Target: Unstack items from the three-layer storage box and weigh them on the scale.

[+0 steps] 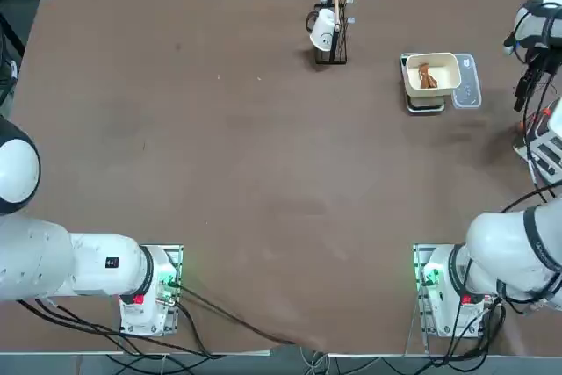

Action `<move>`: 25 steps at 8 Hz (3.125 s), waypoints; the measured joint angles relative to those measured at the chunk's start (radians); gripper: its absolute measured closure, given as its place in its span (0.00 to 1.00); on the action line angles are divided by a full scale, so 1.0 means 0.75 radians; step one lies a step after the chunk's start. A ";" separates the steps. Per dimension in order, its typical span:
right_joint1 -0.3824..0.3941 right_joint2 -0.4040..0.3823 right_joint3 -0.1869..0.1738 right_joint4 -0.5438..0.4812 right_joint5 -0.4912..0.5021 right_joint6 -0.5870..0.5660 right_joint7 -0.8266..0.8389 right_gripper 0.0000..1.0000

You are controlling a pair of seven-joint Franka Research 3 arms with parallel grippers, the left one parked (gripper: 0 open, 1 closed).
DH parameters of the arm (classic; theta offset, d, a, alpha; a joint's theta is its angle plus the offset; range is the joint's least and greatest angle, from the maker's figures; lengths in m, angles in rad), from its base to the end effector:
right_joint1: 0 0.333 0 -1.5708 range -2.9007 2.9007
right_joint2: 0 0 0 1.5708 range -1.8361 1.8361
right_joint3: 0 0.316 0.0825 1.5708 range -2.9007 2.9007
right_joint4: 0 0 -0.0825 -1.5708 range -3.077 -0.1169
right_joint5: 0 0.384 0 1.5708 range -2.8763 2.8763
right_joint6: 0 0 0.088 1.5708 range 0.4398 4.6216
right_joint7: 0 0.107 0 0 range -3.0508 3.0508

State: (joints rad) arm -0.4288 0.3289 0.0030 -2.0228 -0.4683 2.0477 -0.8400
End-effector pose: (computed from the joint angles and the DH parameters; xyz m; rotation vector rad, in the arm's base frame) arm 0.5062 -0.2567 0.2694 2.7573 1.0005 -0.6928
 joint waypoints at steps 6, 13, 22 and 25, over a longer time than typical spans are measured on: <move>-0.058 0.077 -0.026 -0.012 -0.178 0.061 0.020 0.41; -0.080 0.077 -0.023 -0.041 -0.179 0.094 0.020 0.47; -0.086 0.073 -0.020 -0.040 -0.178 0.110 0.025 0.88; -0.082 0.073 -0.012 -0.040 -0.176 0.111 0.025 0.88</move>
State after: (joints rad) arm -0.4907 0.3839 -0.0057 -2.0528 -0.6000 2.1311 -0.8210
